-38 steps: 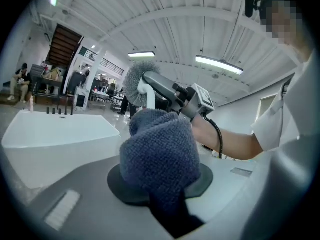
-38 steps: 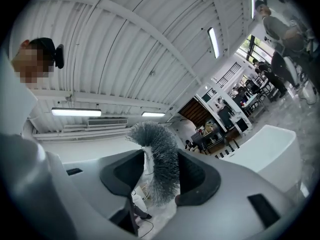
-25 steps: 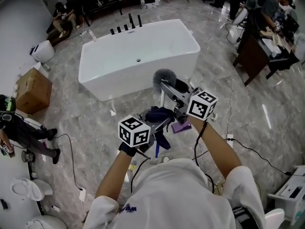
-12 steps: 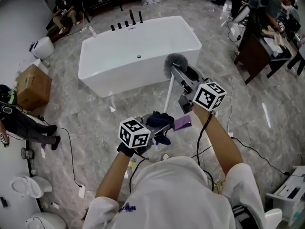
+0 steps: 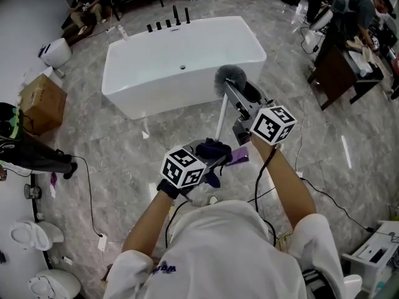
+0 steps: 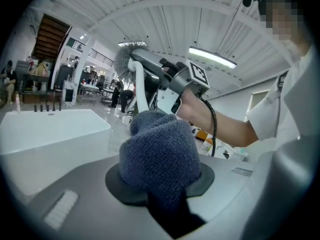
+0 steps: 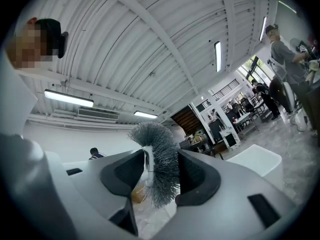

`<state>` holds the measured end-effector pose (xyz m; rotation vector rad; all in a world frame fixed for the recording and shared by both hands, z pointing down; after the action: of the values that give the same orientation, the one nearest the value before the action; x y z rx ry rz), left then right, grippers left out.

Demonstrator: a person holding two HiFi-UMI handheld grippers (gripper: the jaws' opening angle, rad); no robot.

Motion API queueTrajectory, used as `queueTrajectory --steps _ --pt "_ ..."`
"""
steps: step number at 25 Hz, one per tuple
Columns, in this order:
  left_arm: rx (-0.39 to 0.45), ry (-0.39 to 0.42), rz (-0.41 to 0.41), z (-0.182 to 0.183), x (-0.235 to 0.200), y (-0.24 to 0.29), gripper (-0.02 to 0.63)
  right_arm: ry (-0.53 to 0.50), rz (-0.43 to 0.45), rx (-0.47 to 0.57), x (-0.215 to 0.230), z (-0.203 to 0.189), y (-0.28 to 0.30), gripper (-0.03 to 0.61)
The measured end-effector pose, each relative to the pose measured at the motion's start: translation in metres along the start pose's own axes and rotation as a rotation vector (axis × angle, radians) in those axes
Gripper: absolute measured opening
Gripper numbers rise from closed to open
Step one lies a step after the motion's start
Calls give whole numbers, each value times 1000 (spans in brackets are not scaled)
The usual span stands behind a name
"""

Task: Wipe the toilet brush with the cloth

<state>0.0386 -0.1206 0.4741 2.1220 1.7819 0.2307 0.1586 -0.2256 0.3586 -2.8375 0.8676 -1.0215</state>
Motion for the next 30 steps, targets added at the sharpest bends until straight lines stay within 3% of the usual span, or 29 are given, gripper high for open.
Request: queueTrajectory --steps 5,7,10,15,22,30 --pt "42 44 233 12 -23 -9 105 -110 -61 -32 -6 -4 3 202" --pt "21 71 276 9 -28 -9 94 -133 -99 -44 -7 -4 4 202" --pt "-19 107 281 -2 -28 -5 95 -60 -150 -18 -2 5 2 206" --pt "-80 257 400 -11 -34 -6 115 47 -242 53 18 22 -15 204" --pt "-91 227 436 -25 -52 -20 140 159 -235 122 26 28 -35 206" --pt "-49 218 385 -15 -53 -27 140 157 -219 119 1 2 -35 204"
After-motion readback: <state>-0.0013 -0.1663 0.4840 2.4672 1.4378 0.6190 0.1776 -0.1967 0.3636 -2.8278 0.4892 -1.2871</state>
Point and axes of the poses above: the fingertips, and each gripper's own axes: y forward along the fingers, x to its right, z out of its top, the point moved 5 cm from there along -y, backward along the fingers, and after that the axes turned 14 degrees about y, right-handed, at the moved point
